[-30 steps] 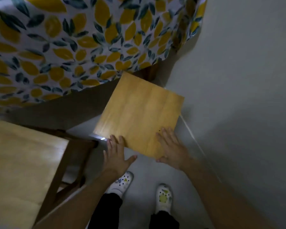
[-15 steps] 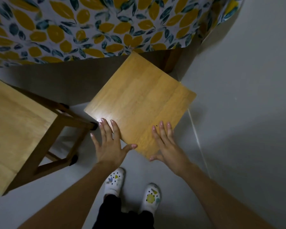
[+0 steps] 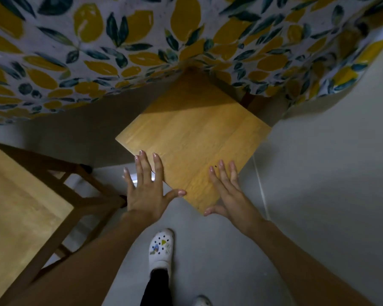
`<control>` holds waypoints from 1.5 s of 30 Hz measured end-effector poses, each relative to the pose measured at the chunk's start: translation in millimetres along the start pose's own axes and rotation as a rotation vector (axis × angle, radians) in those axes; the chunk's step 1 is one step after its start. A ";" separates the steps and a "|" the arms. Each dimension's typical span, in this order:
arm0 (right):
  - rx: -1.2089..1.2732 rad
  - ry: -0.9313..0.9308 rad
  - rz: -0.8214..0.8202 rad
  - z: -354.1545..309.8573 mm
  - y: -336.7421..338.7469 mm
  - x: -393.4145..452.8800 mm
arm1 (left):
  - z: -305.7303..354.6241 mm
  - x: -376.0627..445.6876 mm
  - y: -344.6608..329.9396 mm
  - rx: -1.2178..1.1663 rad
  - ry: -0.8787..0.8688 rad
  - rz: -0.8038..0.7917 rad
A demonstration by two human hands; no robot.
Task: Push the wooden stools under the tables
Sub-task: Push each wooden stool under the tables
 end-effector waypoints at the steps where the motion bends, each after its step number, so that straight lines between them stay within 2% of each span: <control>1: 0.013 0.007 0.014 4.3 5.7 13.4 | -0.9 12.9 6.0 0.008 -0.007 0.012; 6: 0.180 -0.032 0.029 24.9 34.2 74.8 | -1.9 75.2 33.1 0.004 -0.046 0.030; 13: 0.241 -0.097 -0.026 40.5 65.2 135.1 | -0.3 138.1 65.4 -0.006 -0.061 0.034; 19: 0.230 -0.086 0.027 44.8 71.8 146.1 | 1.0 148.6 69.6 -0.027 -0.090 0.034; 23: 0.213 -0.076 0.043 42.3 75.0 144.0 | -0.1 149.5 66.2 -0.042 -0.076 -0.039; 28: 0.048 -0.139 -0.044 42.6 74.1 139.3 | -1.8 143.1 70.1 -0.135 -0.133 -0.049; 32: 0.003 -0.116 0.039 22.8 83.1 125.6 | -18.7 114.5 78.2 -0.201 -0.185 0.066; 36: 0.051 -0.085 0.135 -15.2 78.8 90.9 | -51.2 56.8 62.1 -0.262 -0.113 0.078; 41: 0.091 -0.041 0.142 -84.3 59.3 48.8 | -105.6 -31.1 50.1 -0.223 0.002 0.098; 45: 0.145 -0.014 0.135 -152.1 34.1 20.5 | -159.0 -115.8 46.0 -0.284 0.079 0.154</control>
Point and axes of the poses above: each hand's wrist, its own x-axis towards the middle knuckle, its own y-axis out of the back of the hand, z = x × y, the point moved 10 cm from there along x, towards the middle knuckle, and after that the axes turned 1 degree about y, right-handed, at the moved point
